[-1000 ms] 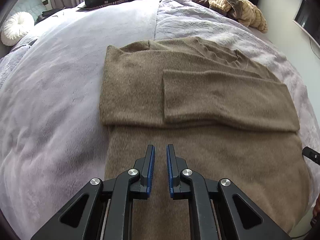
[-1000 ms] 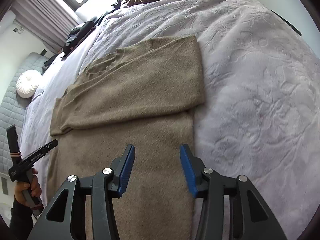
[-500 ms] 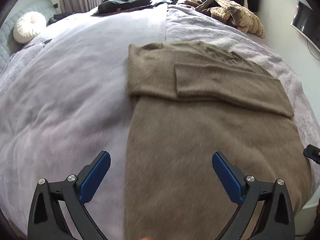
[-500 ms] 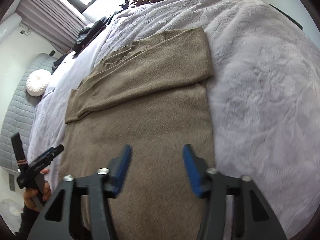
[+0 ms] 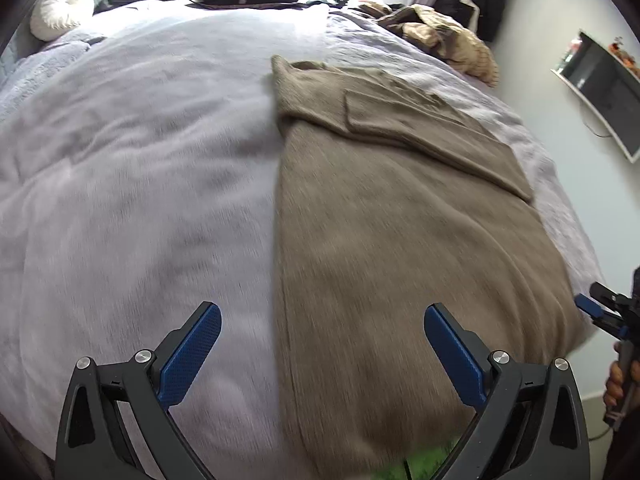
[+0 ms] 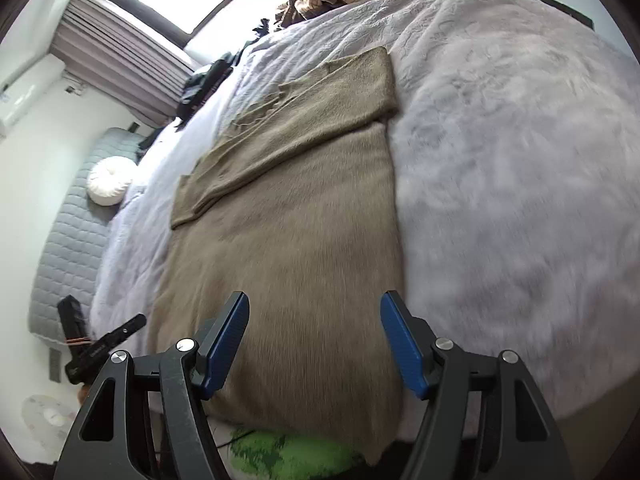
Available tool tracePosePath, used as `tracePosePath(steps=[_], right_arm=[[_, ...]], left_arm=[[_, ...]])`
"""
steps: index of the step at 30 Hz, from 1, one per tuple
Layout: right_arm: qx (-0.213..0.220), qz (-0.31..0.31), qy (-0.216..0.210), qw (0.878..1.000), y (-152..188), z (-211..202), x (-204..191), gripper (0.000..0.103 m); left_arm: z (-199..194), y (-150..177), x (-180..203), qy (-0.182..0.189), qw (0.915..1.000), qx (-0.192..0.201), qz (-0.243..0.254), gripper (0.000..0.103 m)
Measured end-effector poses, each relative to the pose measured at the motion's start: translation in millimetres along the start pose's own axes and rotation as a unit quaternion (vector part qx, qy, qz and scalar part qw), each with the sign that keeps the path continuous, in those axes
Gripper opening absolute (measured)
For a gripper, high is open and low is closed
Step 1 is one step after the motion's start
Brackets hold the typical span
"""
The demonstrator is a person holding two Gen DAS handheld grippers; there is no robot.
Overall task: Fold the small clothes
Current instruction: 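Grasp the sweater hem with both tools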
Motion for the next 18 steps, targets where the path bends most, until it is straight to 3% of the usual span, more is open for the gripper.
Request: tracePosePath(steps=[7,13,18], right_arm=[[-0.015,0.013,-0.044,0.999,49,-12,12,0.072],[-0.051,0.017,-0.058,0.997,88,6,18,0.072],[-0.067,0.014,-0.059,0.996,99,25,21,0.072]], left_arm=[[-11,45,19,0.057,0.9979,-0.021,0.021,0.102],[-14,65,32,0.067,0.9965,-0.024,0.042,0.102],[-13,81,41,0.081,0.9949,-0.04,0.044,0.102]])
Point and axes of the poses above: each gripper's, at about its wrist camera, not at the fingertips, and z roughly the way its jaws point, x to its right, y to its underside, the point moved 10 cm from there along z, roughly the way its jaws point, and after that the axes turned 8 degrees about -y, right-handed, at the moved point
